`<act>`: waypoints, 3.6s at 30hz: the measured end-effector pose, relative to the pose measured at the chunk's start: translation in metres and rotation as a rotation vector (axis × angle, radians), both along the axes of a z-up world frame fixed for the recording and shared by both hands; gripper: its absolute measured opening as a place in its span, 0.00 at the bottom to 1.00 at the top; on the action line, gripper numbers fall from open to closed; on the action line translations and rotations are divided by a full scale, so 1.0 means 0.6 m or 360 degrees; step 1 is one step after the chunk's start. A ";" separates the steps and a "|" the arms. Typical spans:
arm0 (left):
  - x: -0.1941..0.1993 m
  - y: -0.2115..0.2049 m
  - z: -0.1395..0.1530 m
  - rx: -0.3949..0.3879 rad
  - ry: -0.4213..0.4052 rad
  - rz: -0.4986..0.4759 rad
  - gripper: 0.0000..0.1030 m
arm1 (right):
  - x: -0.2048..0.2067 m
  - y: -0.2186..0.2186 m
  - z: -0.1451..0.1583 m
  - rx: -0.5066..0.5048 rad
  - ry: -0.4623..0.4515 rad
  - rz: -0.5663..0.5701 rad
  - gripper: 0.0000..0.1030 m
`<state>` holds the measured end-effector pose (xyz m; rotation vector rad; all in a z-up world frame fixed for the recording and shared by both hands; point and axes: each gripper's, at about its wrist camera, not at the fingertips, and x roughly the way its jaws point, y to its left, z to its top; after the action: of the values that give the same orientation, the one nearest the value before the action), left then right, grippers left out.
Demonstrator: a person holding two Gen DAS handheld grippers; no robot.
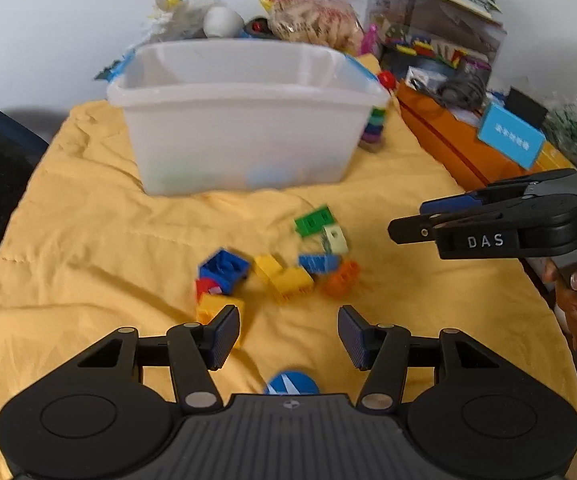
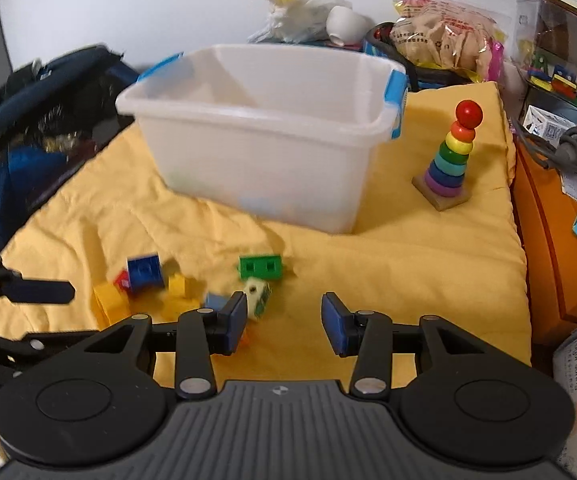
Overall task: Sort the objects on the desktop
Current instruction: 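Move both open grippers back down to the toy pile, then grasp the blue airplane disc with the left while the right grasps an orange brick, then lift the disc and orange brick and carry them over the white bin, then open both grippers to drop the disc and brick into the bin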
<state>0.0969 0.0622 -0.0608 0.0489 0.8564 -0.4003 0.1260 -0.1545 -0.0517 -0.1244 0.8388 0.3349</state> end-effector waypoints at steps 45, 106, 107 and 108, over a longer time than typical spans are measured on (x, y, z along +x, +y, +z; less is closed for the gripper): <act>-0.015 0.011 -0.073 0.0086 0.0213 -0.0071 0.41 | 0.021 0.083 -0.089 -0.0103 0.0194 0.0213 0.33; 0.326 -0.002 0.129 -0.0049 -0.0302 0.0154 0.48 | 0.234 0.071 0.101 0.0025 -0.0276 -0.0041 0.40; 0.313 0.002 0.140 -0.0061 -0.0334 0.0158 0.49 | 0.218 0.068 0.117 0.0046 -0.0321 -0.0028 0.40; 0.303 0.004 0.148 -0.0065 -0.0358 0.0157 0.52 | 0.213 0.066 0.122 0.0053 -0.0341 -0.0025 0.40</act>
<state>0.2785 0.0646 0.0282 0.0134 0.6258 -0.3129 0.2540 -0.1146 0.0218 -0.1206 0.6216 0.3147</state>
